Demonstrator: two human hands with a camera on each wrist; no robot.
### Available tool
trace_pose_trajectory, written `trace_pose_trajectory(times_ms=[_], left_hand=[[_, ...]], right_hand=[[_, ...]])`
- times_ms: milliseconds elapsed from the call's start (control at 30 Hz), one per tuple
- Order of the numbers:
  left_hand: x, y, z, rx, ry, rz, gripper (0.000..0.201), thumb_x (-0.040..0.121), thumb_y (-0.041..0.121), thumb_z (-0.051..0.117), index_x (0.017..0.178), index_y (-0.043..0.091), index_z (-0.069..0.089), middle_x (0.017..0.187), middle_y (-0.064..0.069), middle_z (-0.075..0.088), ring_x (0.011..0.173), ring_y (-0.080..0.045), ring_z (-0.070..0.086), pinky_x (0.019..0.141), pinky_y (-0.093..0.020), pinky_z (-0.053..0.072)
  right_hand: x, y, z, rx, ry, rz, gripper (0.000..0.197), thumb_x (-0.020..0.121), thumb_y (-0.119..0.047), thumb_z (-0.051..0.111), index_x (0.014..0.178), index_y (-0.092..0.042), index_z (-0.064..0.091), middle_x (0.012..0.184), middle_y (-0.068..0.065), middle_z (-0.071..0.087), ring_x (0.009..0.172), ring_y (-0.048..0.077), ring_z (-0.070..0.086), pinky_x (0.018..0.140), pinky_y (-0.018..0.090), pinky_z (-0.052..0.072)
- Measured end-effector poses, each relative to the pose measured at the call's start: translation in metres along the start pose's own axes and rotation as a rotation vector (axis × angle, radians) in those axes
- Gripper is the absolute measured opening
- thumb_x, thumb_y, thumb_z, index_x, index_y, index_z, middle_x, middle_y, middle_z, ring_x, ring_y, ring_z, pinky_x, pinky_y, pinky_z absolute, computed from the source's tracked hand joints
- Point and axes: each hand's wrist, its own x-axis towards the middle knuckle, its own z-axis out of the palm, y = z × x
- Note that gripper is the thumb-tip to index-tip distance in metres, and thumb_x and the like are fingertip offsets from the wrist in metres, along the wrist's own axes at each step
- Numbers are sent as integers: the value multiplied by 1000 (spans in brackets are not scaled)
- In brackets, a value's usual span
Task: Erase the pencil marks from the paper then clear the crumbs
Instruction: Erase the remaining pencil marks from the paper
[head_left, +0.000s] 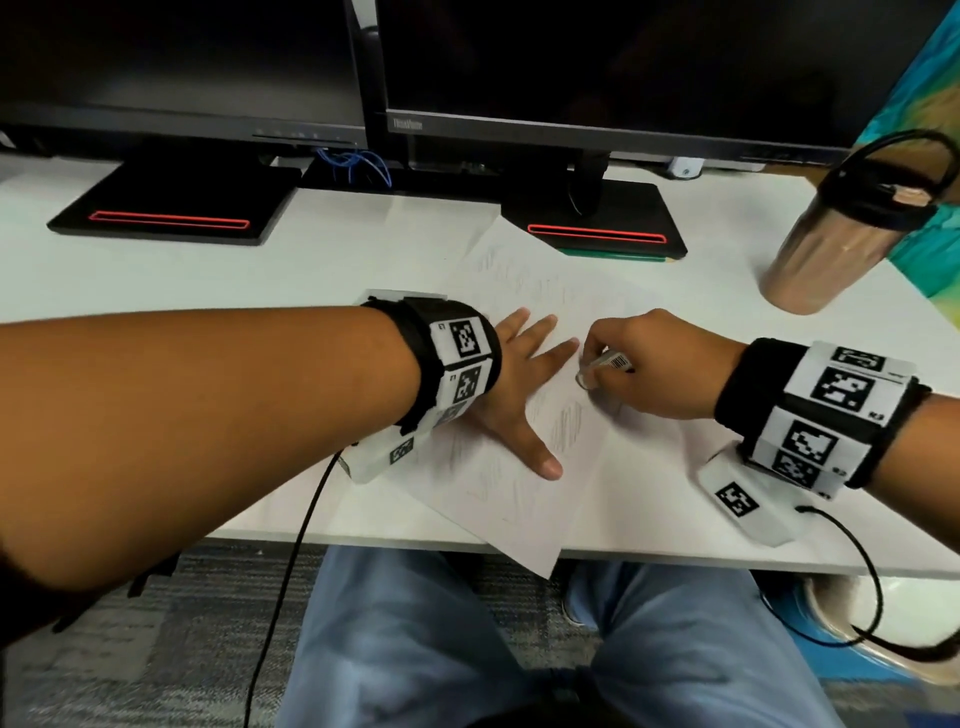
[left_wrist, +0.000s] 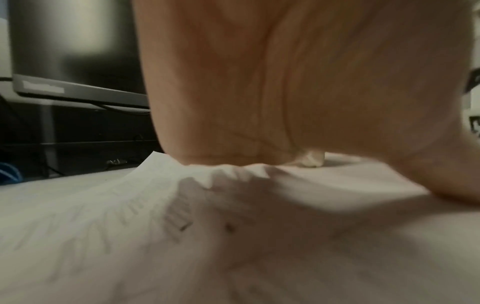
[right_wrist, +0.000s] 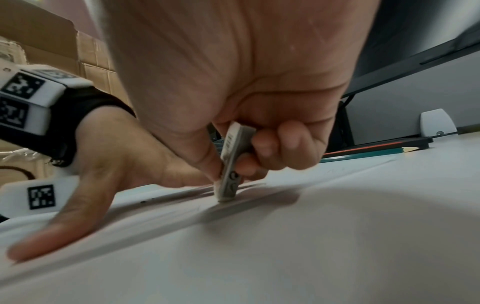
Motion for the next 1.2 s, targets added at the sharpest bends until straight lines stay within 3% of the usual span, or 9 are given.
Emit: trace_pose_trajectory(times_ms=[133, 233, 333, 467, 633, 767, 933, 1033, 1200], left_hand=[[9, -2, 4, 0, -38, -20, 140, 58, 93, 57, 148, 33, -32, 156, -1, -41, 144, -31, -35, 118, -63, -5], [11, -2, 4, -12, -47, -26, 141, 56, 94, 56, 147, 35, -33, 155, -2, -41, 144, -32, -35, 117, -64, -6], [15, -3, 5, -38, -39, -41, 141, 54, 95, 55, 146, 37, -35, 155, -1, -42, 144, -32, -35, 117, -65, -6], [18, -3, 4, -31, -43, -58, 141, 52, 97, 54, 147, 39, -32, 155, -3, -42, 144, -34, -35, 117, -65, -4], [21, -2, 1, -69, -39, -85, 141, 52, 97, 54, 147, 39, -32, 155, -2, -42, 144, -33, -35, 117, -64, -5], [20, -2, 2, -81, -39, -89, 141, 52, 97, 55, 147, 39, -33, 155, -2, -42, 144, -32, -35, 117, -64, -5], [20, -2, 0, -56, -50, -85, 142, 51, 97, 55, 147, 39, -32, 155, -2, -43, 144, -32, -35, 117, -64, -4], [20, -1, 0, -57, -52, -95, 143, 50, 98, 55, 145, 39, -35, 154, -2, -44, 144, -32, -35, 117, -65, -5], [20, 1, -1, -42, -50, -107, 141, 51, 97, 54, 148, 38, -30, 155, -3, -42, 144, -34, -34, 118, -64, -4]], right_hand=[[1, -5, 6, 7, -19, -84, 15, 94, -29, 55, 101, -16, 57, 92, 1, 66, 84, 19, 60, 77, 34, 50], [3, -5, 3, 51, -72, -117, 6, 92, -29, 56, 95, -23, 55, 91, -5, 66, 82, 14, 59, 78, 32, 51], [9, 1, -1, -13, -3, -74, 9, 90, -35, 53, 94, -27, 54, 92, -2, 67, 81, 19, 60, 77, 39, 53], [8, -5, 2, -7, -70, -180, 5, 90, -32, 55, 93, -28, 54, 91, -5, 69, 79, 15, 61, 75, 37, 53], [14, 1, -7, -161, -68, -180, 16, 91, -38, 52, 104, -28, 57, 97, -8, 69, 87, 18, 63, 77, 37, 54], [10, 0, -6, -90, -65, -155, 21, 87, -44, 49, 100, -30, 57, 91, -7, 68, 82, 18, 63, 74, 37, 53], [10, 0, 1, -119, -55, -211, 14, 90, -38, 55, 99, -28, 54, 87, -8, 66, 76, 16, 61, 70, 36, 53], [11, 6, 0, -74, -24, -139, 15, 90, -41, 55, 98, -28, 56, 88, -5, 67, 78, 17, 61, 71, 37, 53], [9, -1, 6, 16, -87, -224, 9, 90, -33, 56, 98, -27, 56, 90, -8, 68, 79, 13, 62, 73, 34, 52]])
